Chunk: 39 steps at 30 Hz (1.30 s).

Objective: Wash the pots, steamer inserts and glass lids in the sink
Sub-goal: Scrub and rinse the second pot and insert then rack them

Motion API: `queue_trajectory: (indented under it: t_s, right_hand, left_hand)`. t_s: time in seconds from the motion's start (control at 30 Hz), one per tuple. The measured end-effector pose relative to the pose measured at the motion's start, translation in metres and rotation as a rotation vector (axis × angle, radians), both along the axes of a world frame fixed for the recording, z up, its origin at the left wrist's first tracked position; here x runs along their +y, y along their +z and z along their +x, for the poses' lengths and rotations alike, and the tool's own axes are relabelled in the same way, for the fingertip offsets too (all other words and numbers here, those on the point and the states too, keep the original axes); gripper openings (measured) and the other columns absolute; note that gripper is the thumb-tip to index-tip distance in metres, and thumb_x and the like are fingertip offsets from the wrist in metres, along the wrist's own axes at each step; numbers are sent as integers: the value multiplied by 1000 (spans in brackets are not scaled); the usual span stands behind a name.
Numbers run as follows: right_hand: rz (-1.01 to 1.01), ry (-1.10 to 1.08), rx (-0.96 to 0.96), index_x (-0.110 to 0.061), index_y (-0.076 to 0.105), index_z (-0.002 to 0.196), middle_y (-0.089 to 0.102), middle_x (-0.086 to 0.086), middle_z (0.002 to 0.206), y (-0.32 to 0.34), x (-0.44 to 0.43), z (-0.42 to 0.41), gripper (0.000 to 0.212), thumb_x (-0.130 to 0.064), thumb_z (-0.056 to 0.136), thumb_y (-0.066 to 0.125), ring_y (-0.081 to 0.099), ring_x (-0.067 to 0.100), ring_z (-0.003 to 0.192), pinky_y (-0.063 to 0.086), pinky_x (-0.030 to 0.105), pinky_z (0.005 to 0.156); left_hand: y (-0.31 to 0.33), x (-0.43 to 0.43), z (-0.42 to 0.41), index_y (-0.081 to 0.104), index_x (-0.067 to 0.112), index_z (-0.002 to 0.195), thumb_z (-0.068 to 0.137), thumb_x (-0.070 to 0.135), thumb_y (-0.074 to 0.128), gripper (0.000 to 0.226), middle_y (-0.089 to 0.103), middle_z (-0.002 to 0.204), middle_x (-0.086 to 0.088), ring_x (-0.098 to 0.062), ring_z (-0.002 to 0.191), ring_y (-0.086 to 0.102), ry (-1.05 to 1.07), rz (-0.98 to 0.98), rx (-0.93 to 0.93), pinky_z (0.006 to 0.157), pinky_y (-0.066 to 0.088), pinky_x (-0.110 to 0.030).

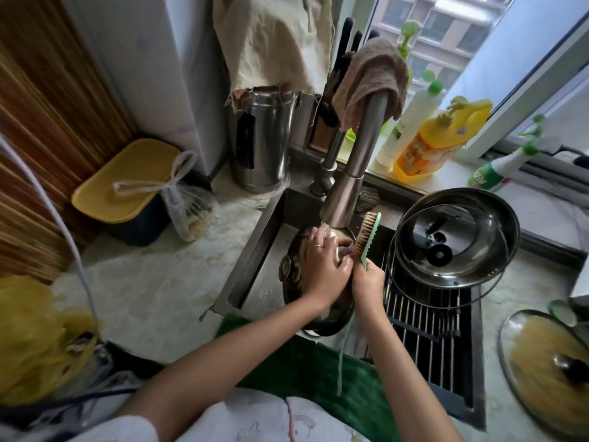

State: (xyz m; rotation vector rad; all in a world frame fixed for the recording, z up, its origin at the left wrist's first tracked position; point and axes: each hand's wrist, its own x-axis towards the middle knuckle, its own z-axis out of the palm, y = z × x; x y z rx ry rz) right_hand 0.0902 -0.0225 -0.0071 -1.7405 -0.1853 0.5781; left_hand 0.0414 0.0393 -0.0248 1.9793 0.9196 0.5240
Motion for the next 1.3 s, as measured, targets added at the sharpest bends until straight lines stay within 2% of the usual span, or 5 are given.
queue_trajectory:
  t_s: [0.17,0.8,0.97,1.13,1.3]
  right_hand:
    - [3,104,-84,-13,62,61,52,4,59,-1,-5,-1,37,-36,90,62,44,14,59,32,27,54]
    - [-10,147,-105,-18,62,54,46,4,56,12,-8,-3,39,-32,91,59,38,12,54,28,26,50]
    - [-4,18,-62,-12,56,60,51,1,55,6,0,2,34,-18,93,58,41,6,50,33,26,50]
    - [-65,145,-153,-1,52,61,35,-1,48,9,-13,-1,44,-33,91,60,28,7,44,20,25,43]
    - [-25,70,-111,-1,58,65,49,7,57,7,-3,-1,35,-21,94,58,40,12,55,31,27,51]
  left_hand:
    - [10,60,6,64,17,104,75,45,37,48,62,118,-8,-27,110,55,345,-506,-26,94,43,-35]
    - [14,62,3,65,20,91,69,45,41,41,65,109,-7,-29,107,58,333,-580,-92,91,45,-38]
    - [14,-8,8,60,12,113,85,24,53,31,48,134,-8,-25,127,41,129,-80,-22,106,34,-44]
    - [9,50,6,60,24,87,84,34,46,17,65,100,-4,-27,102,60,361,-667,-190,88,47,-40]
    - [12,-7,2,63,11,107,87,13,53,23,54,131,-8,-22,133,37,107,-62,-93,111,30,-37]
